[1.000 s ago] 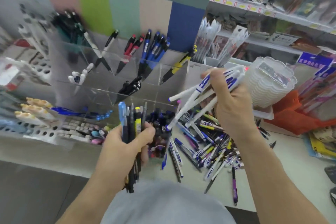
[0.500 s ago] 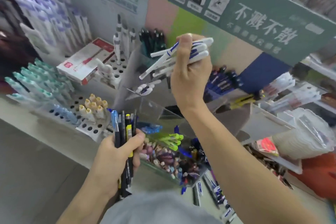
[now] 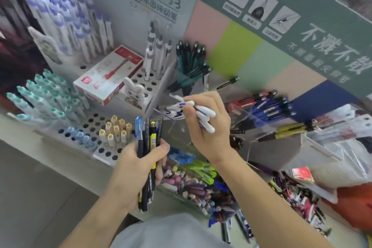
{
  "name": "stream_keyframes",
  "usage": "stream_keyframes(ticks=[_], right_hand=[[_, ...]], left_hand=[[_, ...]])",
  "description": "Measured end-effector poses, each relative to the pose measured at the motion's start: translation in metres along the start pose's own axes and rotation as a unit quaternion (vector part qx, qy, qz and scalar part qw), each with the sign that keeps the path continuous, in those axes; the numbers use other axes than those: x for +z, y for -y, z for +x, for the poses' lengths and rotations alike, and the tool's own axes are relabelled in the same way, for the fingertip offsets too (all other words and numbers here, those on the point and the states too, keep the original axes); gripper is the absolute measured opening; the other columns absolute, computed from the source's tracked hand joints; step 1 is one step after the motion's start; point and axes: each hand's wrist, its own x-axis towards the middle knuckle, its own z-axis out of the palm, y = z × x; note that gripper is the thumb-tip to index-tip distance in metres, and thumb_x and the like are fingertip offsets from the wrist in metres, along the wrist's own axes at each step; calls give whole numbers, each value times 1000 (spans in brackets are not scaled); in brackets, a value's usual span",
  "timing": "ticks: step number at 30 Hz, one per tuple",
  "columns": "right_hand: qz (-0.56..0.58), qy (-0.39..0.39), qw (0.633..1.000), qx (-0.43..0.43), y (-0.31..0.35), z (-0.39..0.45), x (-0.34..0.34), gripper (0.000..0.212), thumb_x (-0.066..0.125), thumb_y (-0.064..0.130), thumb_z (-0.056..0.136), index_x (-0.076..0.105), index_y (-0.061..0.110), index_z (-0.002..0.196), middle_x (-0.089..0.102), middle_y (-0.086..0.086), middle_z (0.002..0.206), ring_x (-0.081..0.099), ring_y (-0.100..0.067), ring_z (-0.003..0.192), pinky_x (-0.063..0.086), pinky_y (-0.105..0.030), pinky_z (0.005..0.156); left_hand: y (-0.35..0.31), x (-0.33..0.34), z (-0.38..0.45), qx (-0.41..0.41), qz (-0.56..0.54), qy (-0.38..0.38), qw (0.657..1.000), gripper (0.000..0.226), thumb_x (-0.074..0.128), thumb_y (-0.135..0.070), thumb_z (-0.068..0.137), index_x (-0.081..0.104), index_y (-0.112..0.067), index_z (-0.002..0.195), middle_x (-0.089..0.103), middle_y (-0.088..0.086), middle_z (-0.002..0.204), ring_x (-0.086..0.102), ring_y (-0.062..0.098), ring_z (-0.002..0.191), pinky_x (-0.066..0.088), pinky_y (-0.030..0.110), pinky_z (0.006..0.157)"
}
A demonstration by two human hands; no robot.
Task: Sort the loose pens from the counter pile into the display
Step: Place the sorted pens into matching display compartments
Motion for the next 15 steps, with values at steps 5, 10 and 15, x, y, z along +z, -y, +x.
stream_keyframes(ticks=[5,10,15], right_hand=[[-79,91,984,131,10,20,5,22,74,26,91,71,12,107,68,-1,98,60,-10,90,48,-25,80],[-89,32,978,183,23,7,-7,62,87,40,77,58,19,127,58,4,104,57,-7,73,49,-21,70],[-12,-22,969,247,21,-6,-6,41,84,27,83,61,19,117,61,3,99,63,-12,73,51,-17,68]], left_hand=[[-1,2,7,-15,0,7,1000,11,70,-19,89,67,-8,91,58,10,66,49,21,49,43,31,46],[-1,5,7,-21,1,-3,1000,13,70,-19,88,67,-8,94,60,7,66,51,20,48,45,29,43],[1,4,6,-25,7,3,1000,12,69,-19,89,67,-8,93,60,8,69,51,21,49,45,30,45]])
